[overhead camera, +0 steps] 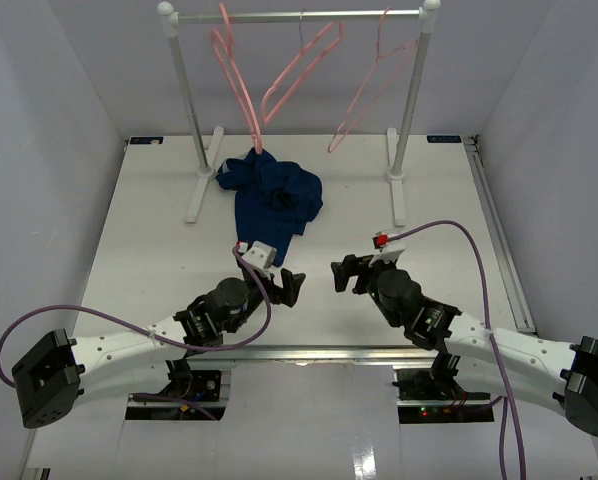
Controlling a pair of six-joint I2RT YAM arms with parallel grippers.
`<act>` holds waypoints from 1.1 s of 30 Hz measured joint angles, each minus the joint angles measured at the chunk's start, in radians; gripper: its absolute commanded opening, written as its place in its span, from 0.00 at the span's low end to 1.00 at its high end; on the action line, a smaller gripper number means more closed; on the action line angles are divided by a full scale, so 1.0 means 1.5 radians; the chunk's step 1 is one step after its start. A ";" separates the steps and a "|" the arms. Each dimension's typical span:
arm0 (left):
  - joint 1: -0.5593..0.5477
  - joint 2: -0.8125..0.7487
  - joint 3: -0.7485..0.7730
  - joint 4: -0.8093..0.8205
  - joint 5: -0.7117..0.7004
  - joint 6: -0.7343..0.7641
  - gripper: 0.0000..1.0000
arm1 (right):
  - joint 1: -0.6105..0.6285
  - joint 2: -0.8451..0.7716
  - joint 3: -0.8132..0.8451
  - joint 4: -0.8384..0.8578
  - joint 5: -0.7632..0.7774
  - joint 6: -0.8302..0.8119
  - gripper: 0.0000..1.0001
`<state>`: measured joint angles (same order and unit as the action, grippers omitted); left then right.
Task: Place the t-shirt on the hanger
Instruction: Move the T-shirt to the center of the board.
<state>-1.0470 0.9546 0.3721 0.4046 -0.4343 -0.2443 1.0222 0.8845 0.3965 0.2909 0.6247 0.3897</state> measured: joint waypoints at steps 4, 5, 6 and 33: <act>0.000 0.001 0.000 0.000 -0.006 -0.001 0.96 | 0.000 -0.012 0.000 0.001 0.000 0.001 0.90; 0.000 0.001 0.000 0.000 -0.009 -0.002 0.95 | 0.000 -0.019 0.000 0.002 0.000 0.001 0.90; 0.000 0.003 0.000 -0.001 -0.014 -0.003 0.93 | 0.000 -0.025 0.000 0.003 0.000 0.001 0.90; 0.224 0.535 0.304 -0.138 -0.038 -0.080 0.57 | 0.000 -0.121 -0.027 -0.004 0.028 0.025 0.97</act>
<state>-0.7117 1.7565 0.8278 0.1971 -0.4919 -0.3639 1.0222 0.7030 0.3561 0.2851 0.6671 0.4270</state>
